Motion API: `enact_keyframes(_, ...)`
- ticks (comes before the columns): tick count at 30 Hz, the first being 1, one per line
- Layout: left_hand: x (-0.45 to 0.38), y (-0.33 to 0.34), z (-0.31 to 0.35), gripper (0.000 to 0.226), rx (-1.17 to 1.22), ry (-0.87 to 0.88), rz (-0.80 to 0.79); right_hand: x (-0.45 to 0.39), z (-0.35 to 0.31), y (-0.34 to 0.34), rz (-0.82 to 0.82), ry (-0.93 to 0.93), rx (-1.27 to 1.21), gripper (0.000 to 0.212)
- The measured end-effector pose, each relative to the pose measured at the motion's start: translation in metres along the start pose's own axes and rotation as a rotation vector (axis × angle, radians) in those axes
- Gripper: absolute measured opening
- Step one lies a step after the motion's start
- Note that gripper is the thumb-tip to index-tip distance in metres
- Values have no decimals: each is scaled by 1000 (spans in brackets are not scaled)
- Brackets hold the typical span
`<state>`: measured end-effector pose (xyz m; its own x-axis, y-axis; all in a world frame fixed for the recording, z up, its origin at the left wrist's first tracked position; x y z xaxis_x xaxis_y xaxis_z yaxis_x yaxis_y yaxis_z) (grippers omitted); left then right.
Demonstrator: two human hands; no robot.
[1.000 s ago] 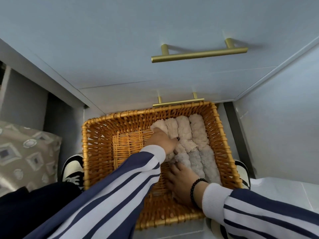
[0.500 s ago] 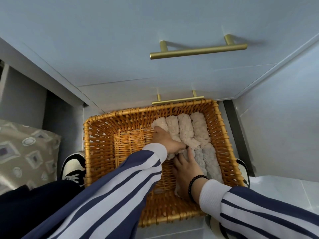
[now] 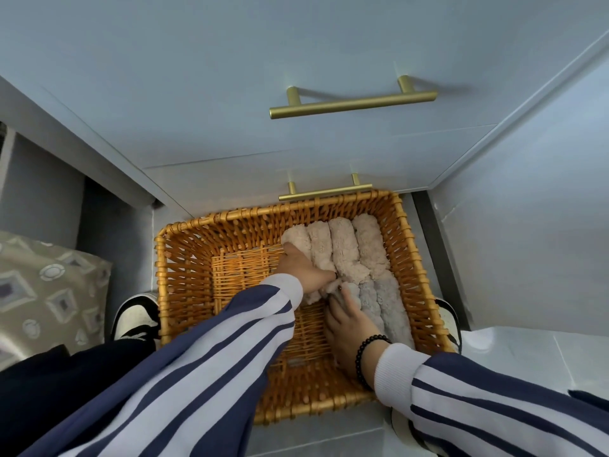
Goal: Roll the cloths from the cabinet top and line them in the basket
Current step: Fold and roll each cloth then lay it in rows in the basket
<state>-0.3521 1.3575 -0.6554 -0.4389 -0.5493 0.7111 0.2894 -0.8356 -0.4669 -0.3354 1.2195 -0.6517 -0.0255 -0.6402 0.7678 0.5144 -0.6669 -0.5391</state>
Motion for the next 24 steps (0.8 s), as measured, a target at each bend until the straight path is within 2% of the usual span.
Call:
enact_keyframes(4, 11, -11, 0, 98, -69, -33, -33, 19, -1, -17, 30, -47, -117, 53)
enact_keyframes(8, 35, -22, 13, 50, -173, 39, -107, 42, 7, -32, -40, -45, -250, 56)
enact_keyframes(12, 63, -32, 27, 43, -370, 98, -164, 71, 31, -38, -119, 44, -381, 66)
enact_keyframes(15, 102, -49, 44, 40, -432, 75, -142, 92, 50, -41, -121, 97, -435, 50)
enact_keyframes(17, 122, -59, 51, 41, -437, 70, -112, 106, 63, -43, -110, 137, -439, 40)
enact_keyframes(20, 155, -77, 62, 41, -416, 84, -52, 131, 84, -51, -104, 199, -454, 36)
enact_keyframes(24, 205, -106, 81, 33, -405, 155, 73, 175, 119, -81, 4, 299, -536, 43)
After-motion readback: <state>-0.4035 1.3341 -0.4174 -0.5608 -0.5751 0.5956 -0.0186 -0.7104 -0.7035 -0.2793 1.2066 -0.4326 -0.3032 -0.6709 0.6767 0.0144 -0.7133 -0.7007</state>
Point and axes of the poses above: each hand's wrist, its own x-axis away from the middle knuckle, its own y-axis out of the palm, z = x × y, the point moved 6 cm from there along -x, towards the middle knuckle, and after that the axes turned 8 degrees about y, right-handed, at the moved point
